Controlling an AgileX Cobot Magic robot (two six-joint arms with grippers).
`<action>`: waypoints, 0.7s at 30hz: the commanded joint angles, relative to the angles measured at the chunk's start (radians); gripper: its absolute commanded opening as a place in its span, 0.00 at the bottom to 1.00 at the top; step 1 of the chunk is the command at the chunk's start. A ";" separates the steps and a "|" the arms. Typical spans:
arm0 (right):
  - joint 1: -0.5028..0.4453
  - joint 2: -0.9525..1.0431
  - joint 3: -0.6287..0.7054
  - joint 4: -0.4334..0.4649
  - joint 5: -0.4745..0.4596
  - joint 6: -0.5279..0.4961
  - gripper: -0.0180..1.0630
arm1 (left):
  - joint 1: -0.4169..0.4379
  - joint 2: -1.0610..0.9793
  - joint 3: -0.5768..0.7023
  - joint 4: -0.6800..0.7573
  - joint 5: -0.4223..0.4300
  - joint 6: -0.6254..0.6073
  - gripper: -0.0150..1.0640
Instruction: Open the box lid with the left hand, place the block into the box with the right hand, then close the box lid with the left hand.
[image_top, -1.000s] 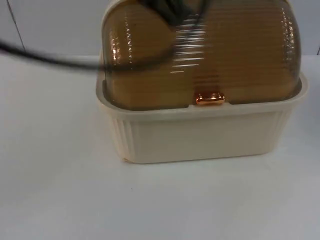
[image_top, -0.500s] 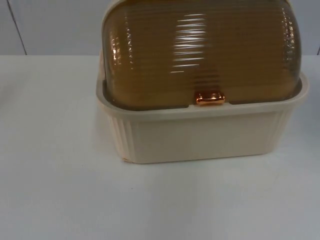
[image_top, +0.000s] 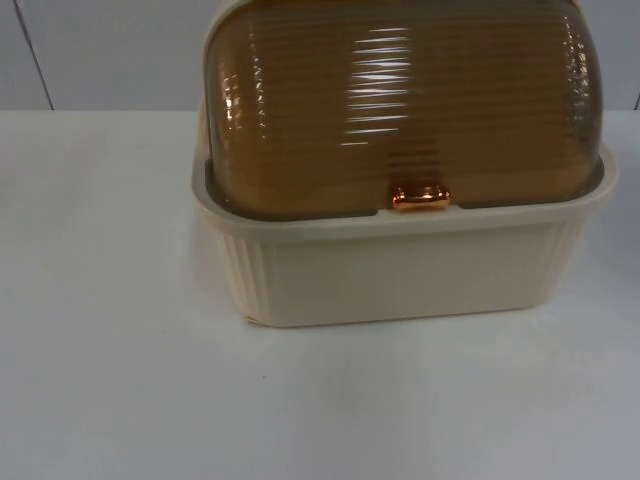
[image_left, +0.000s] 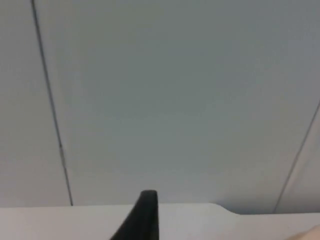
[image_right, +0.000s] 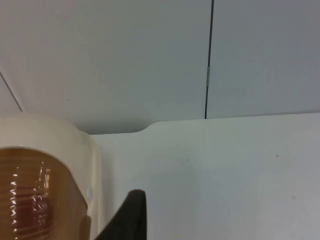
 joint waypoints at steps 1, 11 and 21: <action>-0.001 -0.004 -0.003 0.004 -0.004 0.000 0.98 | -0.001 -0.022 0.005 -0.003 0.019 0.000 0.92; -0.001 -0.004 -0.003 0.002 0.042 0.000 0.98 | 0.004 -0.086 0.005 0.012 0.050 -0.005 0.66; -0.001 -0.004 0.017 0.002 0.103 0.000 0.98 | 0.162 -0.132 0.040 0.289 0.359 -0.325 0.47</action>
